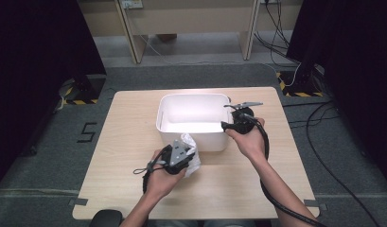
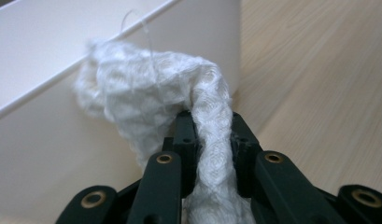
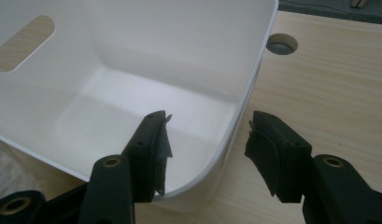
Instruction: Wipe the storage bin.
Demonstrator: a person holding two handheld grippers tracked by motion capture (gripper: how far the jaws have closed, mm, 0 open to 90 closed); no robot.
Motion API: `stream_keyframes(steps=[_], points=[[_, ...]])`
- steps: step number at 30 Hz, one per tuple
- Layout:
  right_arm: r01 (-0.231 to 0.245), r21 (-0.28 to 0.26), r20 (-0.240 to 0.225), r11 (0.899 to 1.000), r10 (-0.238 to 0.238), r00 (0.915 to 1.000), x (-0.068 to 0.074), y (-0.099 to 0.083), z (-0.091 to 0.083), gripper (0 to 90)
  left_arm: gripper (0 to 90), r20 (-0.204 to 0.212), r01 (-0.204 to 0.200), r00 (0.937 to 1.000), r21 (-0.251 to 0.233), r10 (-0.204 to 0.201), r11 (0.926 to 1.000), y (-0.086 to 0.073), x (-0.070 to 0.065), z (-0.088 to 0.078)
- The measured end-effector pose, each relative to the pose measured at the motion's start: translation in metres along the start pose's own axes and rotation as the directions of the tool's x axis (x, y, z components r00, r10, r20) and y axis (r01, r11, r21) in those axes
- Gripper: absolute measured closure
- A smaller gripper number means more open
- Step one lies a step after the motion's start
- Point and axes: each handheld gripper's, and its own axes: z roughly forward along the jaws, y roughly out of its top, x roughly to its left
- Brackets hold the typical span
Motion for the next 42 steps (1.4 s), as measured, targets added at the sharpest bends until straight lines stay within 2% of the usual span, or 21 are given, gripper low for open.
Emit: stream_keyframes(steps=[4,9,12,14,17,20,22,28,31,32,36,38,40,42], points=[[0.005,-0.003,0.005,1.000,-0.005,1.0000,0.001,0.002,0.000,49.0,77.0,-0.047,0.029,0.9985,-0.008,-0.030,0.9995,-0.011,0.013,-0.022],[0.004,0.003,0.008,1.000,-0.004,1.0000,0.003,0.003,0.000,49.2,77.0,-0.109,0.064,0.9919,-0.014,-0.066,0.9978,-0.024,0.027,-0.043],[0.007,0.008,0.005,1.000,-0.007,1.0000,0.003,0.003,0.002,51.3,77.0,-0.132,0.084,0.9876,-0.014,-0.085,0.9964,-0.030,0.036,-0.051],[0.009,0.012,0.004,1.000,-0.009,1.0000,0.004,0.002,0.002,53.1,77.0,-0.159,0.090,0.9831,-0.012,-0.091,0.9959,-0.034,0.043,-0.054],[0.026,0.023,0.021,0.999,-0.026,0.9994,0.004,0.000,0.003,57.8,77.0,-0.178,0.119,0.9767,-0.013,-0.120,0.9928,-0.039,0.051,-0.059],[0.028,0.025,0.021,0.999,-0.029,0.9994,0.003,0.000,0.002,62.3,77.0,-0.206,0.127,0.9703,-0.015,-0.127,0.9918,-0.040,0.059,-0.063],[0.036,0.026,0.026,0.999,-0.036,0.9990,0.003,0.001,0.001,65.1,77.0,-0.229,0.135,0.9637,-0.023,-0.137,0.9906,-0.040,0.063,-0.065],[0.064,0.028,0.028,0.998,-0.065,0.9975,0.000,0.003,0.000,71.1,76.9,-0.250,0.139,0.9585,-0.005,-0.136,0.9902,-0.041,0.075,-0.065],[0.096,0.041,0.026,0.995,-0.097,0.9949,-0.003,0.004,-0.001,75.6,76.9,-0.261,0.146,0.9547,-0.006,-0.142,0.9893,-0.041,0.082,-0.065],[0.116,0.048,0.024,0.992,-0.117,0.9929,-0.004,0.005,-0.001,77.6,76.9,-0.255,0.147,0.9560,-0.008,-0.145,0.9890,-0.041,0.084,-0.065],[0.162,0.067,0.032,0.984,-0.165,0.9858,-0.014,0.007,-0.002,84.4,76.9,-0.268,0.153,0.9517,-0.008,-0.149,0.9883,-0.039,0.093,-0.063],[0.182,0.078,0.041,0.980,-0.185,0.9818,-0.018,0.007,-0.003,83.0,76.9,-0.273,0.155,0.9503,-0.004,-0.150,0.9880,-0.039,0.097,-0.062],[0.165,0.062,0.039,0.984,-0.167,0.9851,-0.022,0.005,-0.005,76.1,76.9,-0.275,0.159,0.9492,-0.002,-0.153,0.9873,-0.038,0.101,-0.058],[0.136,0.040,0.026,0.990,-0.137,0.9902,-0.024,0.004,-0.012,73.6,76.9,-0.268,0.164,0.9506,0.002,-0.157,0.9865,-0.038,0.103,-0.054]])
